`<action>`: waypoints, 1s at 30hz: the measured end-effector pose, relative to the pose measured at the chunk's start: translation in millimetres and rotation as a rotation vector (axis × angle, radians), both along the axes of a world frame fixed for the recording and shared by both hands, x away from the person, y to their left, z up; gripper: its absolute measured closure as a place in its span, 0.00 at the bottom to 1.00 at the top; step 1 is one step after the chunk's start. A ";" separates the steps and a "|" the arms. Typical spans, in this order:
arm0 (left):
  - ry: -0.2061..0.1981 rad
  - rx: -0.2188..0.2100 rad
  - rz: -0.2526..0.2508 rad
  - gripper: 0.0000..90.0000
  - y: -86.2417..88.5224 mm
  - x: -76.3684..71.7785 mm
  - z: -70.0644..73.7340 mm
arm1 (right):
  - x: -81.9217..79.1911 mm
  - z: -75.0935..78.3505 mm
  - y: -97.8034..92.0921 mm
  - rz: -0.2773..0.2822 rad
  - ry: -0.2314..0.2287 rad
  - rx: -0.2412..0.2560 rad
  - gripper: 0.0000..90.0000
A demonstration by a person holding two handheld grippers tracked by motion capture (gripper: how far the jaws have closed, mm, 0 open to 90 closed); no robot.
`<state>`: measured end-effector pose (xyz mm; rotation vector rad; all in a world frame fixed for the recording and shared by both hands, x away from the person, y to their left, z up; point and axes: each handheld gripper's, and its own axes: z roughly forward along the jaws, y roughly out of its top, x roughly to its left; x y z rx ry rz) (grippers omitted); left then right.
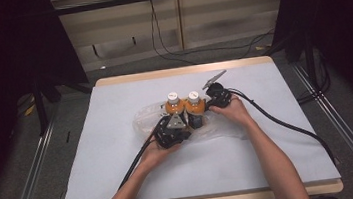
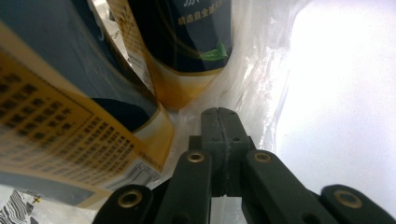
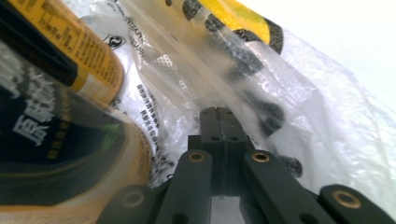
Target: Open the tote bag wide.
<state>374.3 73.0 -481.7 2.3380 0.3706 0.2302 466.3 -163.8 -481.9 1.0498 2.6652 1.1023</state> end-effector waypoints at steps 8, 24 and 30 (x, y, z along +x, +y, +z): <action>0.035 0.008 -0.031 1.00 3.5 -4.7 1.1 | 4.7 -0.3 -2.4 -0.046 -0.011 -0.003 1.00; 0.064 0.004 -0.099 1.00 7.6 -24.3 2.1 | 12.9 -1.0 -3.7 -0.140 -0.075 -0.049 1.00; 0.079 -0.007 -0.114 1.00 11.7 -31.2 1.9 | 18.2 2.3 3.8 -0.143 -0.098 -0.121 1.00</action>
